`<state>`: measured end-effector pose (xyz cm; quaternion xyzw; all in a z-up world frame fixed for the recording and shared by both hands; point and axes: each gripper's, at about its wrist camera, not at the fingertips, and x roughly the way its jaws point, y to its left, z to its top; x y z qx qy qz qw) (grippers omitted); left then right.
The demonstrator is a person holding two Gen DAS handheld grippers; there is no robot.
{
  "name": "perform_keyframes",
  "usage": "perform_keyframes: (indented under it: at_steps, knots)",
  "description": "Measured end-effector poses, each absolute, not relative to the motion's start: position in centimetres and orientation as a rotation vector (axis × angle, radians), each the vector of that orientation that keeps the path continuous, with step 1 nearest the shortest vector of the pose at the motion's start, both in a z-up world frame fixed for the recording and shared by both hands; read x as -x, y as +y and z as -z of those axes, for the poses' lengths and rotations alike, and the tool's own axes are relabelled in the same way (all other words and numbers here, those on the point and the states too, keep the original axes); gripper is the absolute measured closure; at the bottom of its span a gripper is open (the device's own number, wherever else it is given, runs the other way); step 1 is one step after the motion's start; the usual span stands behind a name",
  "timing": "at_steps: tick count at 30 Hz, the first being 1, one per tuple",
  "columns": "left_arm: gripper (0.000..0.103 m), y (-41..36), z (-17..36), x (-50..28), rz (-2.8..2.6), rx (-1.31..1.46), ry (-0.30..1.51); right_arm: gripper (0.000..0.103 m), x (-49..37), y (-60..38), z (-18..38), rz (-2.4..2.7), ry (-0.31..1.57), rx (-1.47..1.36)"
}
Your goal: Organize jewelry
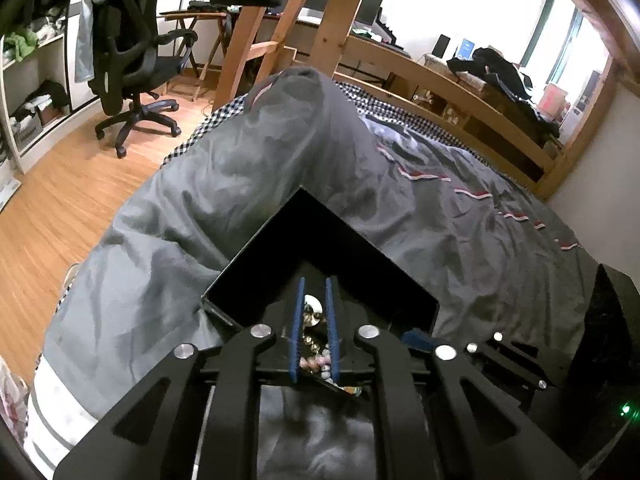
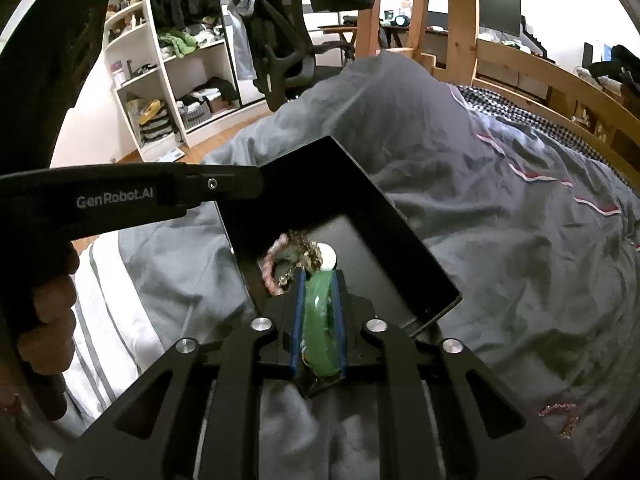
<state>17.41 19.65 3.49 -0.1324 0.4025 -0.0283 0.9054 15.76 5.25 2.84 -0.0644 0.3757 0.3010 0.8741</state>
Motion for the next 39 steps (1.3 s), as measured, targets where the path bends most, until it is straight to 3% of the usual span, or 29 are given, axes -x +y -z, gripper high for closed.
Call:
perform_keyframes:
  at_steps: [1,2,3,6,9,14,24,35,37,39]
  knots:
    - [0.078,19.6,-3.7,-17.3,0.053,0.269,0.822,0.031,-15.6,5.0,-3.1,-0.628,0.763,0.125]
    - [0.063,19.6,-3.9,-17.2,0.045,0.265,0.812,0.017,-15.2,4.6,-3.6,-0.616,0.717,0.114]
    - [0.052,19.6,-4.1,-17.1,0.036,0.258,0.798,0.008,-14.9,4.3,-4.0,-0.600,0.685,0.113]
    - [0.035,19.6,-5.1,-16.4,0.020,0.244,0.743,0.004,-14.8,3.4,-4.5,-0.539,0.668,0.164]
    - [0.021,19.3,-6.0,-15.8,0.023,0.243,0.687,0.004,-14.9,1.5,-4.5,-0.448,0.669,0.205]
    - [0.012,17.1,-6.7,-15.3,0.064,0.172,0.646,0.004,-14.7,-3.4,-5.6,-0.310,0.684,0.205]
    - [0.012,9.4,-5.0,-14.5,0.251,0.104,0.704,0.004,-11.5,-14.9,-8.1,-0.162,0.689,0.214]
    - [0.012,-0.7,0.5,-14.0,0.400,-0.048,0.812,0.005,-12.0,-20.9,-3.0,-0.171,0.803,0.132]
    - [0.015,-1.8,1.5,-14.5,0.411,-0.068,0.833,0.011,-12.7,-21.2,-2.1,-0.191,0.834,0.121]
    - [0.028,-2.5,2.6,-15.5,0.428,-0.067,0.867,0.030,-13.6,-21.4,-1.0,-0.196,0.876,0.128]
